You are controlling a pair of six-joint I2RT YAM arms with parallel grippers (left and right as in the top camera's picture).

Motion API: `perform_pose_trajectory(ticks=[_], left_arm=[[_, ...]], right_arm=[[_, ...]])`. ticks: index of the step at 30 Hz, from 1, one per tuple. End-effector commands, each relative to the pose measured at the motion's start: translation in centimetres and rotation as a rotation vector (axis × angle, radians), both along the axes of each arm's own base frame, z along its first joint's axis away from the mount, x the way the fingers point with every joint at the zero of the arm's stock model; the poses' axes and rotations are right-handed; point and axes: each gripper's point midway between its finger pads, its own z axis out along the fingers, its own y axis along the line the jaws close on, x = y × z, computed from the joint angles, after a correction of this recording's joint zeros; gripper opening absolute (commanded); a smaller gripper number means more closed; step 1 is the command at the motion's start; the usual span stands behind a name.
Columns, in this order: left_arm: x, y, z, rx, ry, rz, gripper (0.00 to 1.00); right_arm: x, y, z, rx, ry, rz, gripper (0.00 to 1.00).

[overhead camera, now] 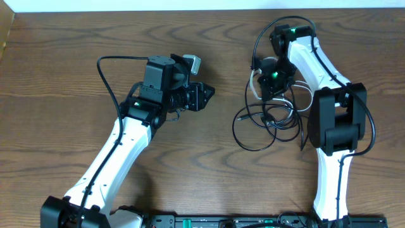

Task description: Untangle cables

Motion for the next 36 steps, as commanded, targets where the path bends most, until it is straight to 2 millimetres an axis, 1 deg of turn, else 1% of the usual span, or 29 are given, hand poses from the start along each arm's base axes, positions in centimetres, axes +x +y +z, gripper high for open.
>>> perform_pose_trajectory(ticks=[1,6,8,10,12,13,16,19,21,22,24,27,28,31,34,36], left_arm=[[0.0,0.1,0.0,0.001,0.002,0.004,0.44],[-0.2,0.2,-0.3,0.007,0.019,0.005,0.44],[-0.3,0.2,-0.4,0.008,0.024,0.004,0.44],[-0.4,0.2,-0.4,0.009,0.027,0.004,0.44],[-0.4,0.2,-0.4,0.009,0.027,0.004,0.44],[-0.4,0.2,-0.4,0.009,0.027,0.005,0.44],[-0.5,0.3,-0.6,0.012,0.037,0.005,0.45],[-0.7,0.3,-0.7,0.016,0.047,0.004,0.44],[-0.7,0.3,-0.7,0.016,0.047,0.004,0.44],[-0.7,0.3,-0.7,0.016,0.047,0.004,0.44],[-0.7,0.3,-0.7,0.016,0.047,0.004,0.44],[-0.7,0.3,-0.7,0.015,0.047,0.004,0.45],[-0.7,0.3,-0.7,0.016,0.047,0.004,0.45],[-0.7,0.3,-0.7,0.015,0.045,0.004,0.45],[-0.7,0.3,-0.7,0.015,0.046,0.004,0.44],[-0.7,0.3,-0.7,0.015,0.046,0.004,0.45]], right_arm=[[-0.2,0.3,-0.2,0.004,0.015,-0.013,0.01],[-0.5,0.4,-0.1,0.009,0.028,-0.021,0.01],[-0.6,0.8,0.0,0.036,0.039,-0.026,0.01],[-0.8,1.7,0.5,0.088,0.052,-0.037,0.01],[-0.9,3.0,1.2,0.167,0.063,-0.051,0.01],[-0.9,4.3,2.4,0.257,0.058,-0.048,0.01],[-0.3,5.5,4.9,0.346,0.015,-0.040,0.01],[0.6,5.7,7.8,0.363,-0.061,-0.047,0.01],[1.1,5.6,10.4,0.360,-0.130,-0.054,0.01],[1.5,5.2,12.3,0.341,-0.187,-0.072,0.01],[1.8,4.8,15.3,0.332,-0.272,-0.085,0.01],[1.6,4.3,20.9,0.339,-0.430,-0.086,0.01],[1.6,4.0,22.4,0.334,-0.478,-0.096,0.01],[1.3,2.6,27.6,0.305,-0.650,-0.144,0.01],[0.6,0.9,31.2,0.258,-0.776,-0.184,0.01],[0.4,-0.7,32.8,0.198,-0.840,-0.228,0.01]])
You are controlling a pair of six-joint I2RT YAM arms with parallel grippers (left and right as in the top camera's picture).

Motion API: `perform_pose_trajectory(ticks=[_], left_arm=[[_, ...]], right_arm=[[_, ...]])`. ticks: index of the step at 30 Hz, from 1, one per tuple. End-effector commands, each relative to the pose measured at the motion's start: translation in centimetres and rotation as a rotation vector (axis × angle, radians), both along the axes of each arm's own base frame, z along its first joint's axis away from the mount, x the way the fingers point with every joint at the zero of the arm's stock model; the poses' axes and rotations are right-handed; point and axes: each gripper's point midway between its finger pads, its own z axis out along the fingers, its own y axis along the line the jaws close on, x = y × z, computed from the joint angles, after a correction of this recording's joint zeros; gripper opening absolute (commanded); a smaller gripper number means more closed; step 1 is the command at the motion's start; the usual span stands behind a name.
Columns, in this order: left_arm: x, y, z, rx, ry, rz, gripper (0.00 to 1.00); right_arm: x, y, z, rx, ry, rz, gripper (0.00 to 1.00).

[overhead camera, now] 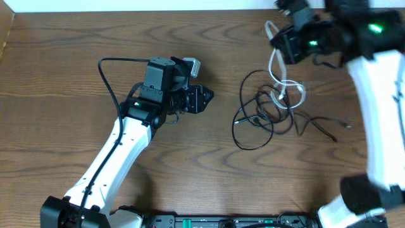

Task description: Untangle cables

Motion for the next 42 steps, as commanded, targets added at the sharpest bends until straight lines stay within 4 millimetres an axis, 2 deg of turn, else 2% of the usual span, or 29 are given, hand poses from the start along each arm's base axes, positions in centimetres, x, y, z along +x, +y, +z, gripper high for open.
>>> perform_pose_trajectory(ticks=[1,5,10,14,18,21,23,28,33,38,40,42], left_arm=[[0.0,0.1,0.0,0.000,0.001,0.004,0.44],[0.0,0.1,0.0,0.000,0.001,0.004,0.45],[0.0,0.1,0.0,0.000,0.001,0.004,0.44],[0.1,0.1,0.0,0.001,0.000,0.005,0.44],[0.0,0.1,0.0,0.001,0.002,0.004,0.44],[0.0,0.1,0.0,0.001,0.001,0.004,0.44],[0.0,0.1,0.0,0.001,0.001,0.005,0.44],[-0.1,0.1,-0.1,0.003,0.010,0.005,0.44],[-0.5,0.3,-0.5,0.011,0.032,0.004,0.44],[-0.5,0.3,-0.5,0.011,0.034,0.004,0.44],[-0.5,0.3,-0.5,0.011,0.034,0.004,0.44],[-0.5,0.3,-0.5,0.011,0.034,0.004,0.45]], right_arm=[[0.2,-3.5,2.0,-0.080,-0.068,-0.177,0.01],[-0.1,-6.1,3.7,-0.098,-0.110,-0.280,0.01],[-0.6,-8.1,6.0,-0.083,-0.155,-0.344,0.01],[-1.0,-9.8,8.6,-0.088,-0.225,-0.420,0.01],[-2.0,-12.8,11.3,-0.128,-0.295,-0.557,0.01],[-2.9,-15.4,12.2,-0.178,-0.312,-0.664,0.01],[-3.3,-17.0,12.0,-0.204,-0.300,-0.722,0.01],[-4.3,-23.4,10.5,-0.190,-0.218,-1.083,0.01],[-7.1,-29.5,8.5,-0.257,-0.127,-1.417,0.01],[-10.6,-33.7,8.0,-0.280,-0.087,-1.648,0.01],[-11.1,-34.7,7.9,-0.263,-0.082,-1.679,0.01],[-10.4,-34.8,7.5,-0.204,-0.064,-1.635,0.01]])
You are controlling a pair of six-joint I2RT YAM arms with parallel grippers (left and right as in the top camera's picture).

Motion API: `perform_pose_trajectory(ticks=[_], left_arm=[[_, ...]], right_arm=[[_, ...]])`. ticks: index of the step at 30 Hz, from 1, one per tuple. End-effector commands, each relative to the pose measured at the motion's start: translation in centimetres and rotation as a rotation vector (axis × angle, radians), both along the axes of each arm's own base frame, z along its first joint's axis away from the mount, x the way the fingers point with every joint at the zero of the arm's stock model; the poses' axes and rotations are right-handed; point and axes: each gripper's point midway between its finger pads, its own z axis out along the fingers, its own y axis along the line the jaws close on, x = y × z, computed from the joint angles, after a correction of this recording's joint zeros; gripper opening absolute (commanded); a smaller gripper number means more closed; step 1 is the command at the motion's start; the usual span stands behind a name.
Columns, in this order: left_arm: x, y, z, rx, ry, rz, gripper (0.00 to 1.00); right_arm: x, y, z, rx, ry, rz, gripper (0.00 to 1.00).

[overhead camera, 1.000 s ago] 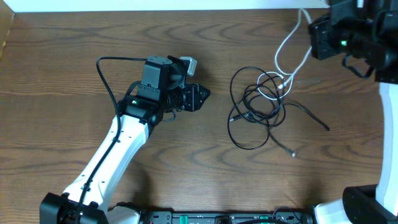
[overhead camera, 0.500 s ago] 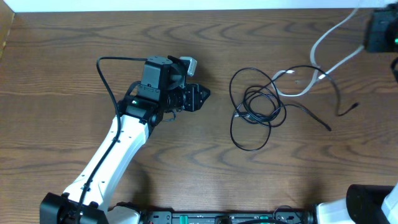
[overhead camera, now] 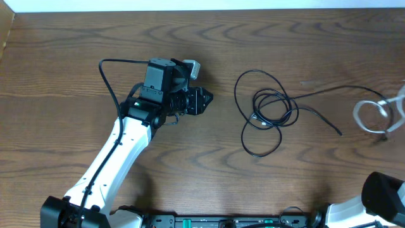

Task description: Untangle cables

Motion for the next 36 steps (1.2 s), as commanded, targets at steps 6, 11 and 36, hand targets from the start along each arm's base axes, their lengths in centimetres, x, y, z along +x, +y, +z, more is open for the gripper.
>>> perform_pose_trajectory(ticks=[6,11,36], left_arm=[[-0.1,0.1,-0.1,0.002,0.007,0.004,0.44],[-0.2,0.2,-0.2,0.006,0.016,0.004,0.44],[-0.5,0.2,-0.4,0.011,0.029,0.002,0.45]], right_arm=[[2.7,-0.7,-0.3,0.116,-0.106,0.113,0.01],[7.6,5.5,-1.2,0.259,-0.140,0.469,0.01],[11.1,17.3,0.5,0.055,-0.111,0.653,0.01]])
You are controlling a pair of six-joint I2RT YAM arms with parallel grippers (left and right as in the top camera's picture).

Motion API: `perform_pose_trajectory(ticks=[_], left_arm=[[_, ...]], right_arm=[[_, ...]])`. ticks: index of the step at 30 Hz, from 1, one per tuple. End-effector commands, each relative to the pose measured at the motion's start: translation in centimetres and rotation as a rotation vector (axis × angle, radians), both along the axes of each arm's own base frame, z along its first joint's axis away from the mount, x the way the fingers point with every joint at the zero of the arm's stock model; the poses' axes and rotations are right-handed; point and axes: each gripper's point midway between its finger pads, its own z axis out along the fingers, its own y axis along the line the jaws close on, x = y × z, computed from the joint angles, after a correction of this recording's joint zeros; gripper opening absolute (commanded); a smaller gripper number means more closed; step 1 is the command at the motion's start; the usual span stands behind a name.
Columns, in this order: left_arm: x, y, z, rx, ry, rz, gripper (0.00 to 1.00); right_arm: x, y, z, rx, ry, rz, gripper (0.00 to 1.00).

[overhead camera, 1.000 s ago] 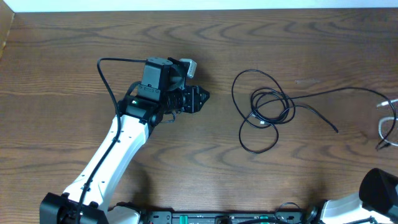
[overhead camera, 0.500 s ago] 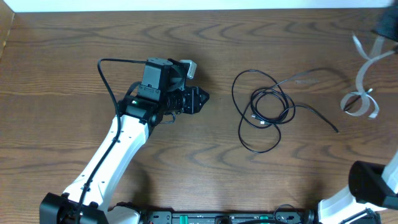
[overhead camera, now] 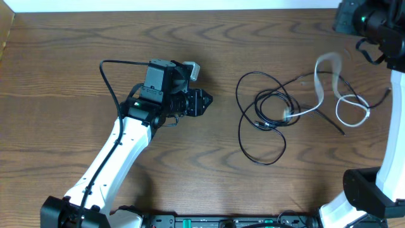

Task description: Untangle cables

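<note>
A thin black cable [overhead camera: 253, 140] lies in loose loops on the wooden table right of centre, one end trailing right. A white cable [overhead camera: 352, 121] crosses it: one end rests in the black coil, a blurred arch rises in the middle, and a loop lies at the right. My right gripper [overhead camera: 345, 20] is a dark shape at the top right corner, above the white arch and apart from it; its jaws do not show clearly. My left gripper [overhead camera: 204, 102] points right, left of the cables and touching nothing; its fingers merge into one dark tip.
The left arm [overhead camera: 120, 149] stretches from the bottom left to the middle, with its own black wire [overhead camera: 104, 73] arching beside it. The right arm's white links [overhead camera: 392, 145] run along the right edge. The table's far edge [overhead camera: 190, 9] meets a white wall.
The white cable was at the far right edge, apart from the black one. Now it reaches back across the black coil. The right gripper has come into view at the top right.
The right gripper was down in a tangled heap of black and white cable. Then it was high at the top with the white cable hanging from it. Then the white cable was at the right edge, separate. Now it overlaps the black coil. The left arm stayed put.
</note>
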Motion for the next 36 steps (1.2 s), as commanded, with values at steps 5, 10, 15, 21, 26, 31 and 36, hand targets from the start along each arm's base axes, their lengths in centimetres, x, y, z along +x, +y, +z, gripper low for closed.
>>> perform_pose_trajectory(ticks=[5,10,15,21,26,31,36], left_arm=[[0.0,0.0,0.0,0.002,0.001,0.002,0.44],[0.0,0.0,0.0,0.002,0.000,0.002,0.45],[0.0,0.0,0.0,0.001,0.001,0.003,0.44],[0.0,0.0,0.0,0.002,0.004,0.003,0.44],[-0.1,0.1,-0.1,0.004,0.010,0.003,0.44],[-0.2,0.1,-0.1,0.004,0.014,0.003,0.44],[-0.4,0.1,-0.3,0.005,0.029,0.008,0.44]], right_arm=[[-2.4,-8.8,-0.2,-0.141,0.051,-0.302,0.01],[-4.1,-12.3,-1.8,-0.037,0.120,-0.371,0.01],[-4.8,-13.1,-4.2,-0.011,0.208,-0.411,0.13],[-4.2,-11.2,-11.7,0.081,0.422,-0.338,0.34],[-4.0,-9.6,-19.8,0.150,0.582,-0.293,0.41],[-4.9,-7.7,-26.2,0.134,0.700,-0.209,0.41],[-6.5,-4.6,-31.1,0.178,0.789,-0.080,0.42]])
